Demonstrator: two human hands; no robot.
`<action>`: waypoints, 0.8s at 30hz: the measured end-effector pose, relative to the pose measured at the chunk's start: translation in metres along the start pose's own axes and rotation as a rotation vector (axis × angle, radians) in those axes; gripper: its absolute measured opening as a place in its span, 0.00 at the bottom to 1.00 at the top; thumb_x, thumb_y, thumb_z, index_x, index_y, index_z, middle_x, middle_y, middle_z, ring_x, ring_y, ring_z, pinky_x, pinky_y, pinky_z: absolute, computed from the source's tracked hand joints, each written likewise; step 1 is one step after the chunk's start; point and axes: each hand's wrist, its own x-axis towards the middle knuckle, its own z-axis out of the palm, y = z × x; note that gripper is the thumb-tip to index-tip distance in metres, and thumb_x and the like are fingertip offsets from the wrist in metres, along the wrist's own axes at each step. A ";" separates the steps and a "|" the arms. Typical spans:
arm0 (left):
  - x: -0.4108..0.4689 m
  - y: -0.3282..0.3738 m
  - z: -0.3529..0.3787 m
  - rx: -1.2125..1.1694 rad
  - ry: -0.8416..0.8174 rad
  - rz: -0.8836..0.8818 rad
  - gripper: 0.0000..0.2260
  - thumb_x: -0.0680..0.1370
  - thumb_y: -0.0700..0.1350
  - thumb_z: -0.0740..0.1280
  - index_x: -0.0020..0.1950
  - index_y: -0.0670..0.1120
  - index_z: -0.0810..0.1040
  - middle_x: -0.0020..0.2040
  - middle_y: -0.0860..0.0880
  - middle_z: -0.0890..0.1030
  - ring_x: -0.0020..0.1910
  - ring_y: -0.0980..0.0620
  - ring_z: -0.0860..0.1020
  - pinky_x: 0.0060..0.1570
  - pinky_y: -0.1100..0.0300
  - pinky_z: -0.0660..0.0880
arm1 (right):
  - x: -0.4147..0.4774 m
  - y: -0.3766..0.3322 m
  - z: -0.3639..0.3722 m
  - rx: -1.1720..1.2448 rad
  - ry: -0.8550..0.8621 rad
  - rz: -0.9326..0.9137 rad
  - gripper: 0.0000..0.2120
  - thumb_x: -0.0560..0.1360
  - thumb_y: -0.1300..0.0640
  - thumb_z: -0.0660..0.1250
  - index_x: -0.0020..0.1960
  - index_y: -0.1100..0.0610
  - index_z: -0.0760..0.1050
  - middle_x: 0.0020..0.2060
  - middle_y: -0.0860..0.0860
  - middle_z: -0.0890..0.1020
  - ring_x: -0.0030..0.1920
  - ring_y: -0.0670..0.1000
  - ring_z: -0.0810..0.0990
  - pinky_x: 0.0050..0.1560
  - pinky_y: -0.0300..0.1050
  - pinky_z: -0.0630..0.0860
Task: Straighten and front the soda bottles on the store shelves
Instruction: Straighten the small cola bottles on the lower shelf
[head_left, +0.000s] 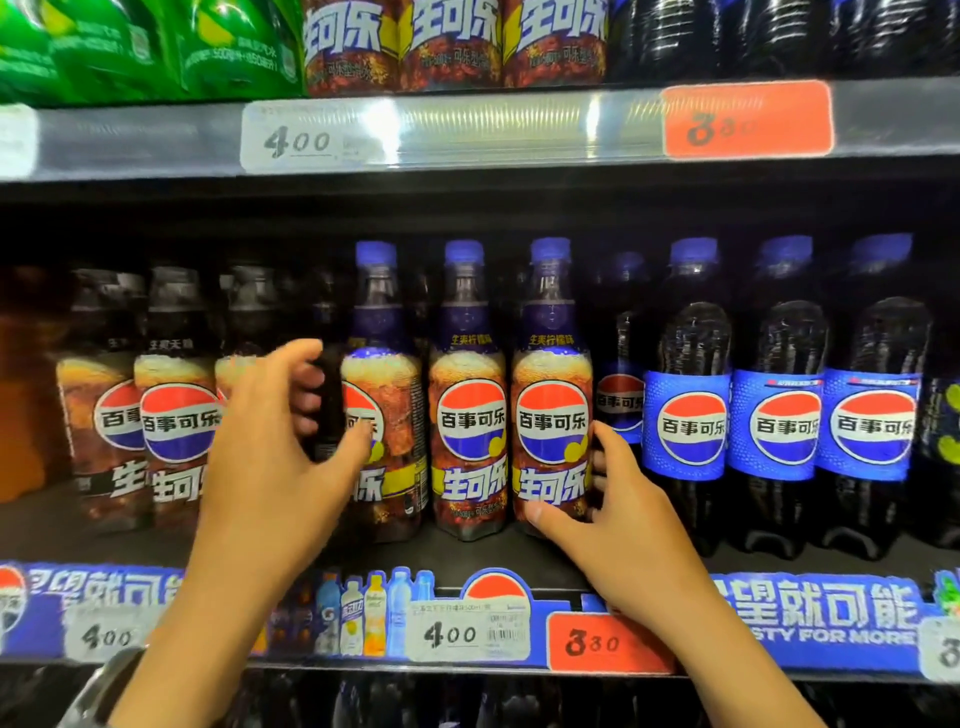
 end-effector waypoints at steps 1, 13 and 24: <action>-0.008 -0.009 0.004 -0.023 -0.073 -0.113 0.33 0.69 0.43 0.75 0.70 0.50 0.66 0.56 0.51 0.75 0.49 0.54 0.75 0.49 0.67 0.70 | 0.000 -0.001 0.000 0.004 0.000 -0.008 0.32 0.66 0.49 0.76 0.51 0.22 0.58 0.46 0.17 0.70 0.51 0.22 0.70 0.43 0.24 0.70; -0.026 -0.022 0.023 0.006 -0.309 -0.212 0.23 0.66 0.51 0.78 0.56 0.63 0.73 0.46 0.57 0.80 0.40 0.64 0.78 0.36 0.75 0.71 | -0.003 -0.002 0.003 -0.056 0.039 -0.027 0.30 0.64 0.47 0.76 0.58 0.30 0.63 0.51 0.30 0.77 0.53 0.35 0.77 0.55 0.43 0.78; -0.030 -0.021 0.032 0.112 -0.257 -0.180 0.28 0.64 0.60 0.76 0.60 0.57 0.69 0.51 0.57 0.75 0.48 0.55 0.75 0.45 0.57 0.73 | -0.003 0.000 0.004 -0.098 0.054 0.017 0.40 0.66 0.50 0.77 0.71 0.45 0.61 0.54 0.35 0.76 0.58 0.40 0.77 0.59 0.48 0.76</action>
